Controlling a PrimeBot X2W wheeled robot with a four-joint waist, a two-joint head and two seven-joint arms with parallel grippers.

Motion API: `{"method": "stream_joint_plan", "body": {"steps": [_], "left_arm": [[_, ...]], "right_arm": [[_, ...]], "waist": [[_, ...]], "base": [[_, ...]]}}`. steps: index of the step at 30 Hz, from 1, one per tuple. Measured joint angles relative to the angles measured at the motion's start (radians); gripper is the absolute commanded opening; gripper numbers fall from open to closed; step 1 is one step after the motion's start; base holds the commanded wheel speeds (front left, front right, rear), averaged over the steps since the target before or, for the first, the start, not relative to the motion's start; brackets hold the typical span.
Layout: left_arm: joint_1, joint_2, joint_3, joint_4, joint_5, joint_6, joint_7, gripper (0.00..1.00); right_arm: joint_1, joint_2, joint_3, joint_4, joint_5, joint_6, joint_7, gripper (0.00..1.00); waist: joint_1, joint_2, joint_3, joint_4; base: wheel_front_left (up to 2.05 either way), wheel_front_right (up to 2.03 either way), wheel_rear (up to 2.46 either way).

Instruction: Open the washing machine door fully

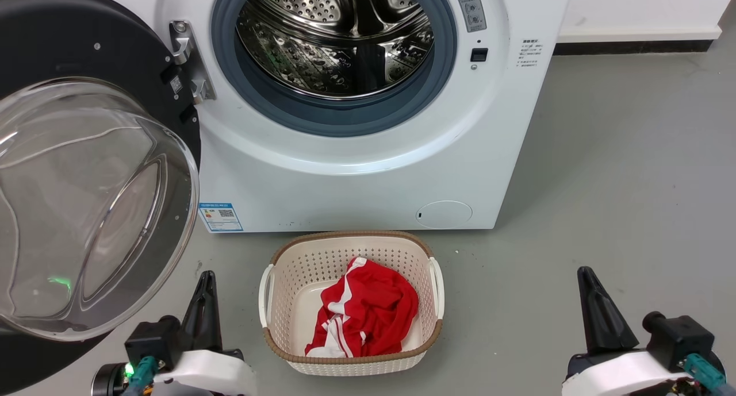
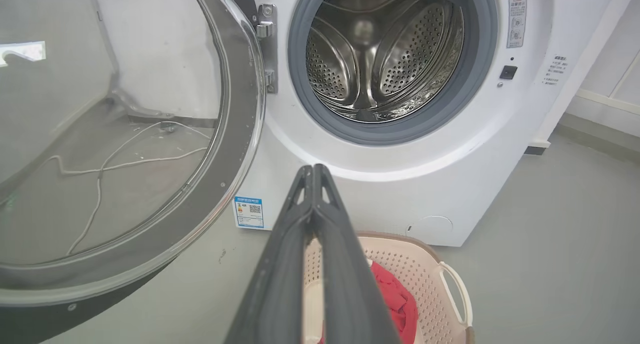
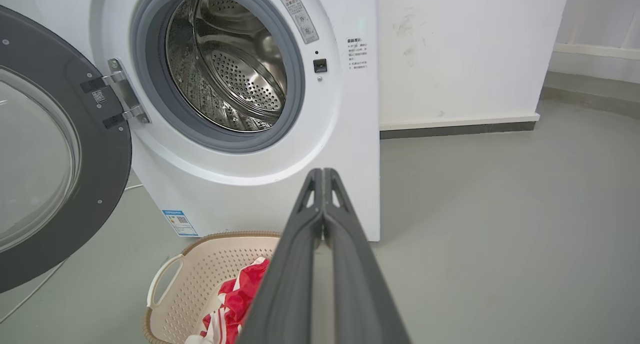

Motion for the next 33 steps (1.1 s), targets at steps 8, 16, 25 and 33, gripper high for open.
{"method": "stream_joint_plan", "body": {"steps": [8,16,25,33], "left_arm": [[-0.003,0.000,0.010,0.006,-0.164,-0.012,0.035,0.00],[-0.007,0.000,0.016,0.010,-0.311,-0.029,0.067,0.00],[-0.020,0.000,0.024,0.016,-0.461,-0.040,0.101,0.00],[-0.026,0.000,0.032,0.023,-0.582,-0.052,0.131,0.00]], "right_arm": [[-0.008,-0.007,-0.002,0.018,0.174,0.000,0.029,0.00],[-0.024,-0.014,-0.005,0.030,0.326,0.000,0.052,0.00],[-0.036,-0.019,-0.010,0.045,0.483,0.000,0.080,0.00],[-0.048,-0.023,-0.015,0.054,0.607,0.000,0.103,0.00]], "waist": [[0.0000,0.0000,-0.002,0.001],[0.0000,0.0000,-0.003,0.002],[0.0000,0.0000,-0.005,0.003],[0.0000,0.0000,-0.006,0.004]], "base": [[0.00,0.00,0.00],[0.00,0.00,0.00],[0.00,0.00,0.00],[0.00,0.00,0.00]]}}
